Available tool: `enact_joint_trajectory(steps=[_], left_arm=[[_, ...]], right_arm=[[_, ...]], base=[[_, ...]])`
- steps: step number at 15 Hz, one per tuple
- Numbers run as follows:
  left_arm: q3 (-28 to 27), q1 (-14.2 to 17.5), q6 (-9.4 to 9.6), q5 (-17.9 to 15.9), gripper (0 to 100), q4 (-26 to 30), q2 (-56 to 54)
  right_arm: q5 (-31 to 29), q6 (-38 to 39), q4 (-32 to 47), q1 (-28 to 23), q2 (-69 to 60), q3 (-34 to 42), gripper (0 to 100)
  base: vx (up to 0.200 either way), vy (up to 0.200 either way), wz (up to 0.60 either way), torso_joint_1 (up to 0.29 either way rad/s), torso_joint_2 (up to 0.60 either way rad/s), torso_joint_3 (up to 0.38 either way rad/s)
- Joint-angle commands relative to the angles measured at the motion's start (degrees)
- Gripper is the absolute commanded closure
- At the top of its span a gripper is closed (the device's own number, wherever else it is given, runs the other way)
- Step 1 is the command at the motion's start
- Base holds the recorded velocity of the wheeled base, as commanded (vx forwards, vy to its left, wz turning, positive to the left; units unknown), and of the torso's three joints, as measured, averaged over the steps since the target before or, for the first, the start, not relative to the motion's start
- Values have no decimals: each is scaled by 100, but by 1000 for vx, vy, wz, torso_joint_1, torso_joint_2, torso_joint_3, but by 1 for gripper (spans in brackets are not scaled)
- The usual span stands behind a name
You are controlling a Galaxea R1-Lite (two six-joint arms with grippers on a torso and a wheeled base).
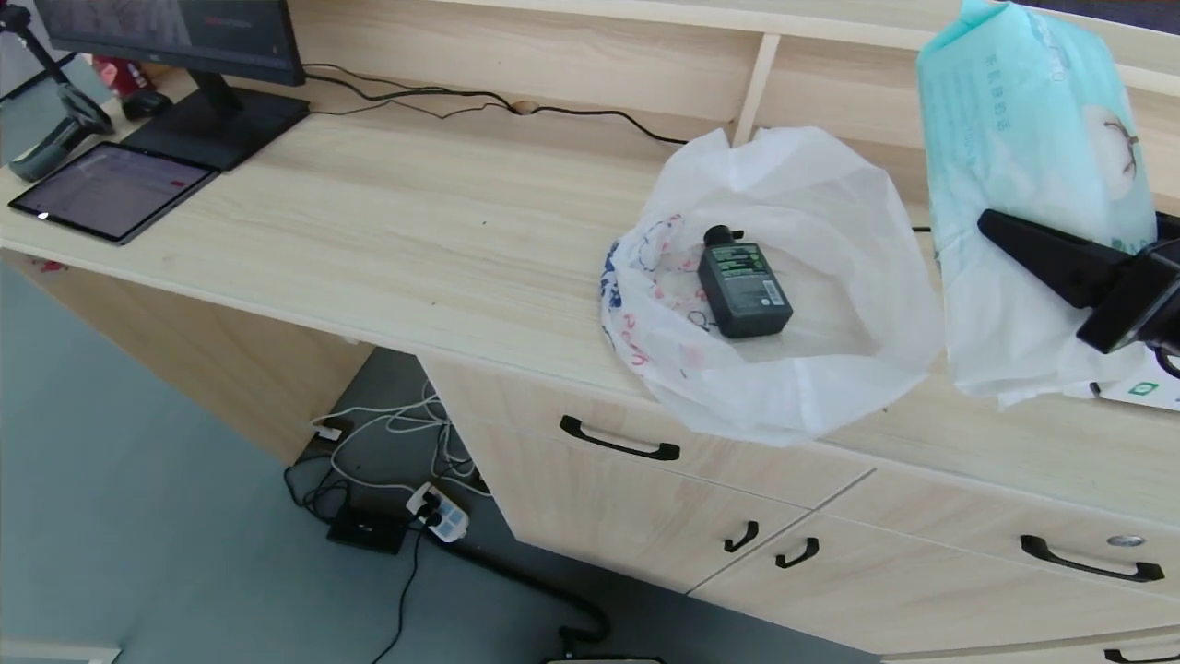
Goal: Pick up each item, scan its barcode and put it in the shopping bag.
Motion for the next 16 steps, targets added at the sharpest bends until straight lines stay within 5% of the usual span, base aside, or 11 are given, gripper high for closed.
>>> enact_joint_trajectory(steps=[1,3,9,16], left_arm=[[0,-1,-1,0,0,-2,-2],[0,-1,-10,8,0,-2,-2],[0,-1,-19,8,0,-2,-2],[0,-1,-27,8,0,-20,-2]], right_arm=[[6,5,-2,-43,27,-26,100],[102,137,191,-219,18,-290,100],[876,717,3144,-219,300,-2364,100],[911,585,5025,-122,722,-2830,100]], base=[[0,0,600,7,7,7],[0,0,300,-1,-4,-4],[0,0,0,0,0,0],[0,0,0,0,0,0]])
